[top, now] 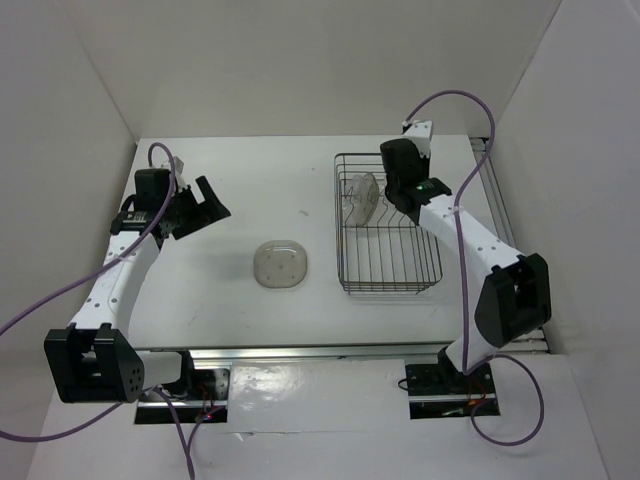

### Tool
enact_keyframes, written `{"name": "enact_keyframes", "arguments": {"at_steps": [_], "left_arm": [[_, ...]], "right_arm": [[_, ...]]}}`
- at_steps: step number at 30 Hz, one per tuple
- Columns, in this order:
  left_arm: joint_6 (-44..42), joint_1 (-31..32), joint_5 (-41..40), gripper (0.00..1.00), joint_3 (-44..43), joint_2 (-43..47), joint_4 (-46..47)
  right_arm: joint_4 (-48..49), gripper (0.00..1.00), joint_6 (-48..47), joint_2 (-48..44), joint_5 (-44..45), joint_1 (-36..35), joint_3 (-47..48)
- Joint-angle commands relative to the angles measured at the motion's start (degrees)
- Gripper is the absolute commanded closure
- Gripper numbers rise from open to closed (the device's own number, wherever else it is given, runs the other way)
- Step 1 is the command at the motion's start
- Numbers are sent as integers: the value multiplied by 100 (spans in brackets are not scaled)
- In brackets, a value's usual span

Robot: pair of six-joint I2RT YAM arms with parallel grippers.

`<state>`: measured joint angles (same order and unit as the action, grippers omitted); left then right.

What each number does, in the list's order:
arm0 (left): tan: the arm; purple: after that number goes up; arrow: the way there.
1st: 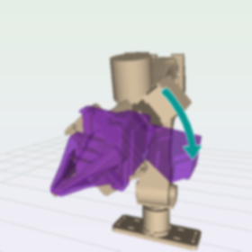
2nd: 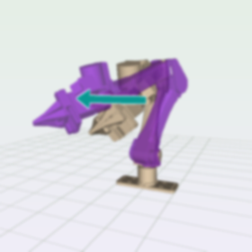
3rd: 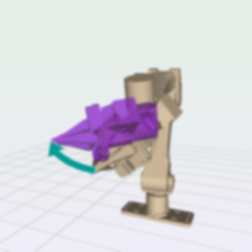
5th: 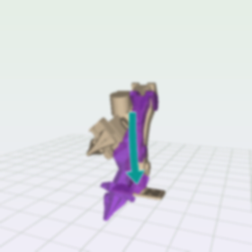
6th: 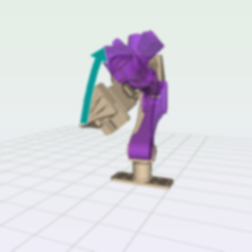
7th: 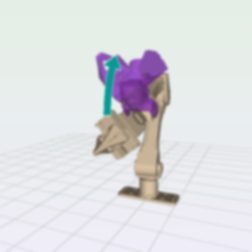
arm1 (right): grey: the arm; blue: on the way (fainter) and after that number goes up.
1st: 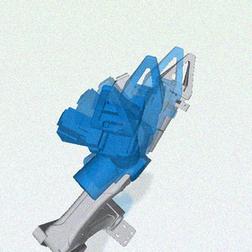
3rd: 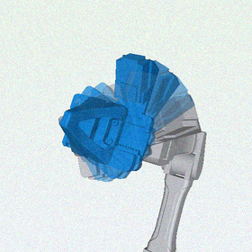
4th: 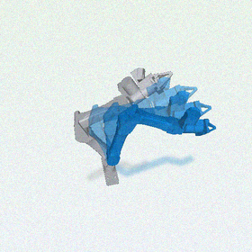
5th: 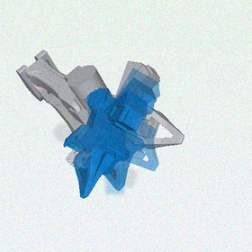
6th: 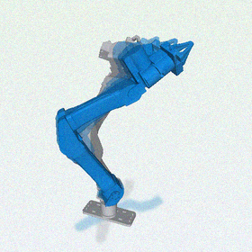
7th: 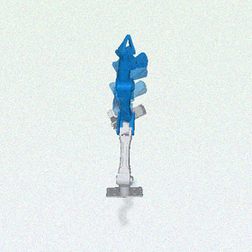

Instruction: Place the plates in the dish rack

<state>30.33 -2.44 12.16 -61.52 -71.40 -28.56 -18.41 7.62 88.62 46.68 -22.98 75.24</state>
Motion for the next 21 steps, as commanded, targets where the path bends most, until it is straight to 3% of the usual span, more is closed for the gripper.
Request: {"name": "enact_keyframes", "arguments": {"at_steps": [1,18,21], "left_arm": [[52,-29,-21,0,-256,126,43],[52,-29,84,0,-256,126,43],[52,-29,137,0,-256,126,43]], "right_arm": [[382,100,82,41,-18,22,-1],[602,100,82,604,26,-145,-1],[602,93,82,665,26,-198,-1]]}}
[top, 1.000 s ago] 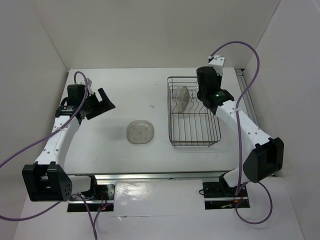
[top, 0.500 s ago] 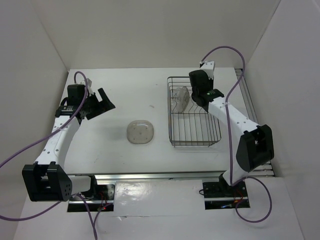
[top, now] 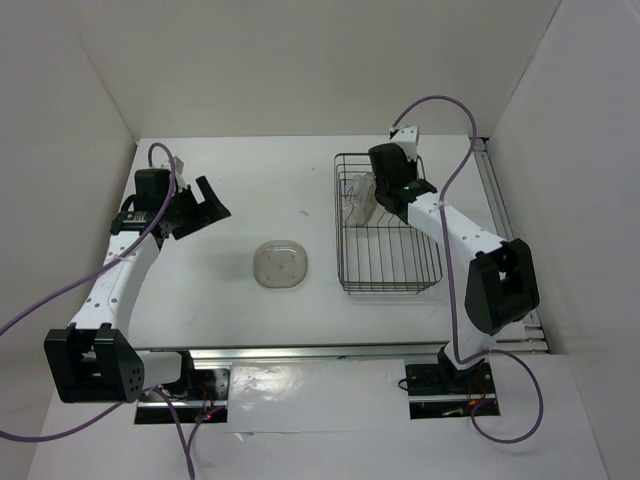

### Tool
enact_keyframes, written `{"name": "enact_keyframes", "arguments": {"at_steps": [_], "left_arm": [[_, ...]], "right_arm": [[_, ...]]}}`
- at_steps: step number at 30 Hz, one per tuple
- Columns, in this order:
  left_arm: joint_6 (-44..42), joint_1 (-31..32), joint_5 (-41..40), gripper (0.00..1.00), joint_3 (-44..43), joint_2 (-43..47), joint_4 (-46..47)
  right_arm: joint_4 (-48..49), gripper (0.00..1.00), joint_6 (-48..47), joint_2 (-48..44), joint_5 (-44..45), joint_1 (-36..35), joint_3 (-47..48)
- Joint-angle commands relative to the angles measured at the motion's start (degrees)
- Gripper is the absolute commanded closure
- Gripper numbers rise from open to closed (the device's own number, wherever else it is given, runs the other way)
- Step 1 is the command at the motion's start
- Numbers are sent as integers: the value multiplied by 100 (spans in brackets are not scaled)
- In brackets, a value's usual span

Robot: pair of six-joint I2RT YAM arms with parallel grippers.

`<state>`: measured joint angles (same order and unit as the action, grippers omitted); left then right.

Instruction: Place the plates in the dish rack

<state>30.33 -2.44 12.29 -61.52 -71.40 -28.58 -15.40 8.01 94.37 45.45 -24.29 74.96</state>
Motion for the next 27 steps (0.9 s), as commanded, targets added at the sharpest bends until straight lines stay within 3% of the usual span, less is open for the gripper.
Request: {"name": "enact_keyframes", "arguments": {"at_steps": [1,6,14,19,23,27], "left_arm": [[52,-29,124,0,-256,126,45],[52,-29,124,0,-256,126,45],[52,-29,124,0,-256,73,45],[52,-29,124,0,-256,21,45],[52,-29,124,0,-256,20,45],[0,-29,186,0,-203,20,98]], "right_arm": [[301,92,43,91,148,-119,28],[362,64,43,266,95,-172,150],[362,33,43,451,-27,-172,362],[362,19,43,328,-281,-119,476],[248,16,43,153,-449,3,660],[186,11,200,-679,-914,4,634]]}}
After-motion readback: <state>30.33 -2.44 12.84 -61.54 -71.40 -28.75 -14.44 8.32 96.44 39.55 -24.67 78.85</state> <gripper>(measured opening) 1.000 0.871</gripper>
